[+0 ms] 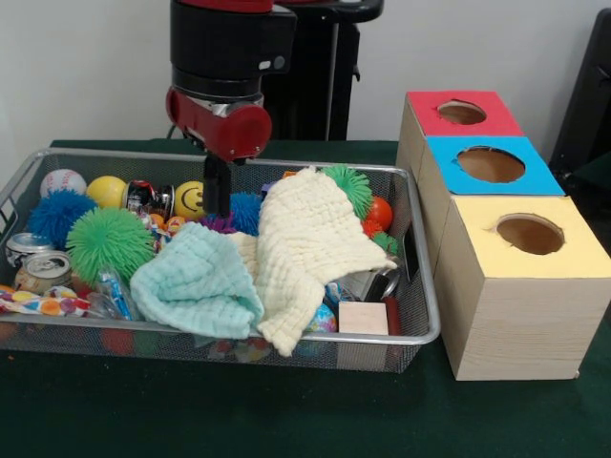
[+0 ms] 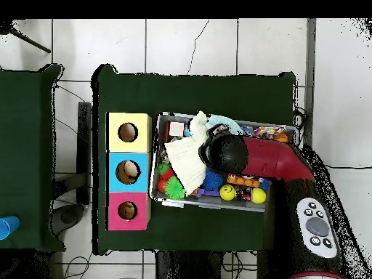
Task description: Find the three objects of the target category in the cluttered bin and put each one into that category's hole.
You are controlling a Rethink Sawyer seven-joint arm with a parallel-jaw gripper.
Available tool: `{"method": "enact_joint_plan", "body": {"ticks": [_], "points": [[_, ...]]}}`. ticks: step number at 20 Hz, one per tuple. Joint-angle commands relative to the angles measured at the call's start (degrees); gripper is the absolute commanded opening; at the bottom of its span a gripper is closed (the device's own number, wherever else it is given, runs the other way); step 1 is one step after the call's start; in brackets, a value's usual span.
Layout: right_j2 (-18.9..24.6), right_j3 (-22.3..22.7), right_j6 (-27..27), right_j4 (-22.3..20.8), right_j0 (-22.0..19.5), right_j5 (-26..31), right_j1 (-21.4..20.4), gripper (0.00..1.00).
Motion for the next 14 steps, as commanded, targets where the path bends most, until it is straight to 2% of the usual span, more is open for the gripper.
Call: {"method": "enact_joint_plan", "body": {"ticks": [1, 4, 7, 8, 14], "points": [[1.53, 3.57, -1.26, -0.95, 3.48, 4.45, 1.03, 0.00], [0.17, 4.27, 1.89, 0.15, 5.91, 4.64, 0.76, 0.00], [-0.39, 4.35, 2.76, 0.54, 6.92, 3.50, 1.18, 0.00], [-0.31, 4.73, 2.43, 0.87, 6.89, 2.63, 1.42, 1.00], [-1.69, 4.17, 1.08, -1.32, 7.40, 1.63, 3.03, 1.00]]}}
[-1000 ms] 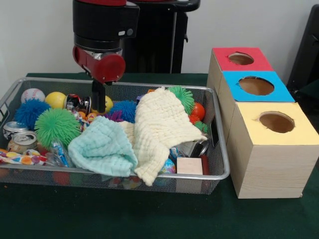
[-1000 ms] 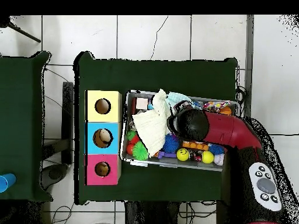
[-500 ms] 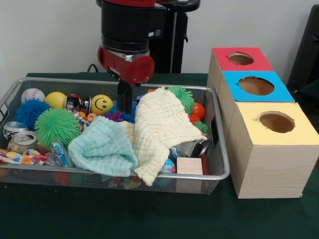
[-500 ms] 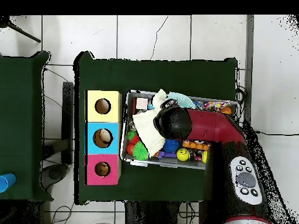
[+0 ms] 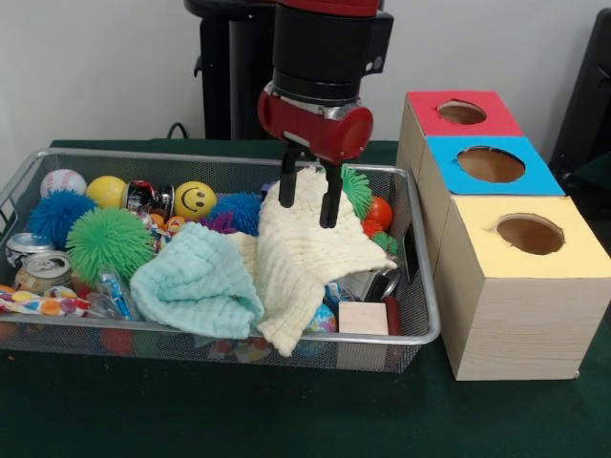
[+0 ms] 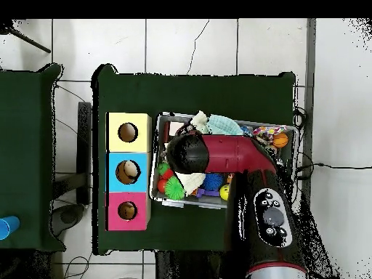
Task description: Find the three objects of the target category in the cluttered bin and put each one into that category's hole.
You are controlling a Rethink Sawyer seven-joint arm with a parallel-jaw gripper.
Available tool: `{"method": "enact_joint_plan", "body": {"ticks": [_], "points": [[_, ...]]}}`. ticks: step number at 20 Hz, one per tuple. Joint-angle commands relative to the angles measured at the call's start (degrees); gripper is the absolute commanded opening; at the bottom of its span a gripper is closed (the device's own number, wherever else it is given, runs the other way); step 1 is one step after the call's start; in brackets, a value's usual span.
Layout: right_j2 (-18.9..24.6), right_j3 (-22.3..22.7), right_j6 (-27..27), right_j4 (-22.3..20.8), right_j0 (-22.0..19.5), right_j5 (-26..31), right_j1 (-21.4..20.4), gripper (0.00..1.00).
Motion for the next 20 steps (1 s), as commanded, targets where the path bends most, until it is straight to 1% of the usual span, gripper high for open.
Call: {"method": "enact_joint_plan", "body": {"ticks": [1, 4, 6, 9, 11, 12, 15, 18, 20], "points": [[-1.99, 3.31, 1.18, -2.18, 0.44, 0.87, 3.42, 1.00], [-3.02, 2.47, 1.32, -3.08, 1.28, 0.55, 4.45, 1.00], [-3.25, 2.75, 1.76, -3.04, 1.64, -0.51, 4.66, 1.00], [-5.63, 1.89, 2.86, -3.31, 3.26, 0.80, 4.98, 1.00], [-5.97, 1.62, 2.86, -3.22, 3.17, -0.68, 6.39, 1.00], [-6.03, 1.34, 2.91, -3.33, 2.97, -2.24, 7.88, 1.00], [-5.13, 0.63, 1.09, -3.36, 1.69, -3.72, 11.05, 1.00], [-2.32, 1.52, -0.33, -2.07, -0.73, -5.80, 14.80, 1.00], [-1.31, 2.08, -0.27, -1.50, -1.31, -6.92, 16.44, 1.00]]}}
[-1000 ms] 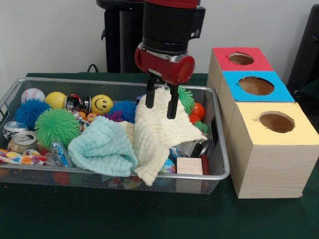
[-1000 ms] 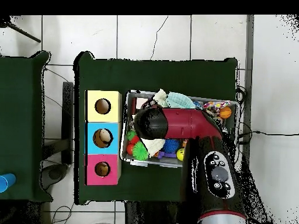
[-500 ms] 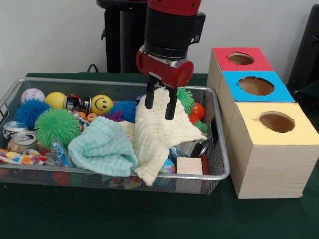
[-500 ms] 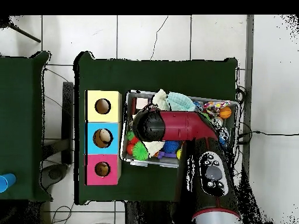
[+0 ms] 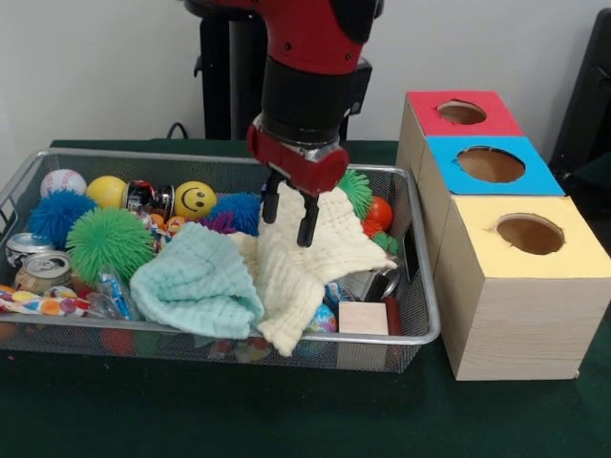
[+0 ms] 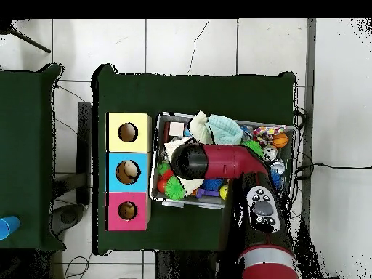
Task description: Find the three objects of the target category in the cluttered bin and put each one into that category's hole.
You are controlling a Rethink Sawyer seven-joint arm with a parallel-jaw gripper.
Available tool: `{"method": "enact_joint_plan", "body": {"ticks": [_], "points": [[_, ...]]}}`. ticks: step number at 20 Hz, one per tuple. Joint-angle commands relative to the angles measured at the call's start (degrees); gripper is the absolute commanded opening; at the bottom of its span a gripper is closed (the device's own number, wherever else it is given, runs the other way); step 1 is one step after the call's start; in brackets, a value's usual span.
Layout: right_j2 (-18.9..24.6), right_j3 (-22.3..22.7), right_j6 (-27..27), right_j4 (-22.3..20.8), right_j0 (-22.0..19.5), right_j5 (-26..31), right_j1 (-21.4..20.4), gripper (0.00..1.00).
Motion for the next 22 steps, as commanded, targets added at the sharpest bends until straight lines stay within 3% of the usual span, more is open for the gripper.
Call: {"method": "enact_joint_plan", "body": {"ticks": [1, 8, 15, 16, 20, 22], "points": [[3.62, 1.96, -0.22, -1.43, -3.01, -5.73, 10.11, 1.00], [3.73, 1.34, 0.26, -0.95, -2.05, -7.24, 12.50, 1.00], [4.69, -0.36, -2.53, -1.36, -2.21, -6.18, 12.83, 1.00], [4.77, -0.43, -2.81, -1.56, -2.20, -6.38, 12.66, 0.00], [-0.38, -1.62, 0.26, -2.52, 2.77, -5.97, 9.63, 0.00], [-3.90, -0.80, 0.00, -2.79, 5.82, -0.92, 3.05, 0.00]]}}
